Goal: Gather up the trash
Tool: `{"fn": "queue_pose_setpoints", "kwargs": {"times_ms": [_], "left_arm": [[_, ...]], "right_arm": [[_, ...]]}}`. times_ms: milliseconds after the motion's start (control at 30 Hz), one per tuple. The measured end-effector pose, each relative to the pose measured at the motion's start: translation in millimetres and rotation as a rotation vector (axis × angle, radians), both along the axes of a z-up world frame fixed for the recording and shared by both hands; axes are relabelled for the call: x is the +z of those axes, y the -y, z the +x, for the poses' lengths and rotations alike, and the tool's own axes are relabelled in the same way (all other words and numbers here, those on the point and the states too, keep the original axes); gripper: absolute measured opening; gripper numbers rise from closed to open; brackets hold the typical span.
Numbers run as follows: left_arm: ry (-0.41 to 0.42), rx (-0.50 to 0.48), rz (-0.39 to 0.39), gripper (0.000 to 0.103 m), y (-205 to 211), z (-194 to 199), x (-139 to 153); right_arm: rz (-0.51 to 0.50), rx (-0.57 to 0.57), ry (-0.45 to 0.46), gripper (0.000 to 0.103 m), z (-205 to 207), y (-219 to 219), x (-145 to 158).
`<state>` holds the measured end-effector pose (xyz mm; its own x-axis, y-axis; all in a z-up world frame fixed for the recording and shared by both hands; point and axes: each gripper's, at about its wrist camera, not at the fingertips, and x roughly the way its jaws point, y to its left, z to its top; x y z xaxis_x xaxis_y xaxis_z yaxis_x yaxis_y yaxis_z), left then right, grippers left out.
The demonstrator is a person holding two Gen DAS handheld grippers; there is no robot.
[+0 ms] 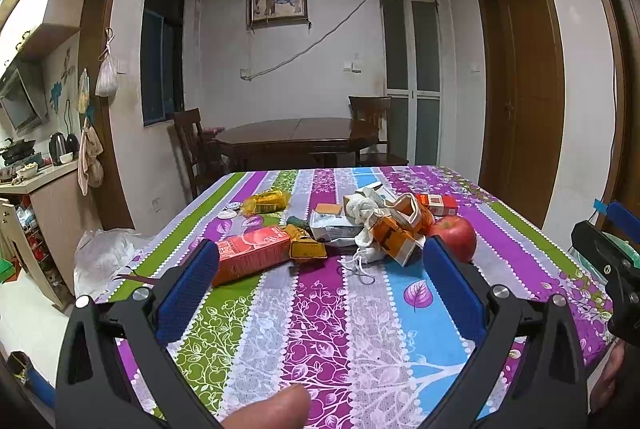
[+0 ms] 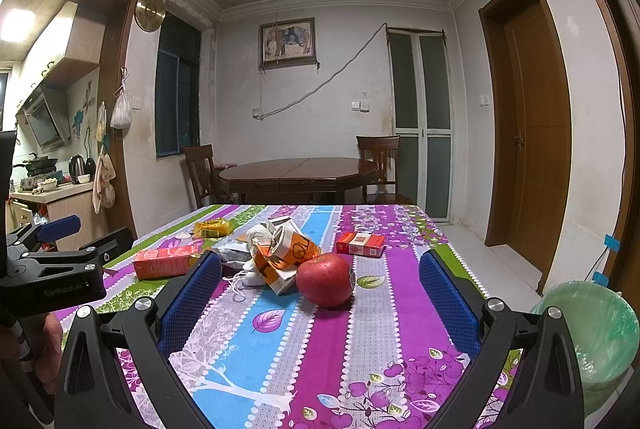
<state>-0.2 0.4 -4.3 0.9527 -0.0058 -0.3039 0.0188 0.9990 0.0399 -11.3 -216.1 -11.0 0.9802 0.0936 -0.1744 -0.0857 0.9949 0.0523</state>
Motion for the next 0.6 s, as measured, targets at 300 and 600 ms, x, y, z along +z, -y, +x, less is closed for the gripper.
{"fn": "queue_pose_setpoints", "kwargs": {"times_ms": [300, 600], "left_arm": [[0.000, 0.000, 0.000, 0.098, 0.6, 0.5, 0.0], [-0.001, 0.001, 0.000, 0.098, 0.6, 0.6, -0.1]], "right_arm": [[-0.001, 0.002, -0.002, 0.099, 2.1, -0.9, -2.4], [-0.002, 0.003, -0.004, 0.099, 0.7, -0.8, -4.0]]}}
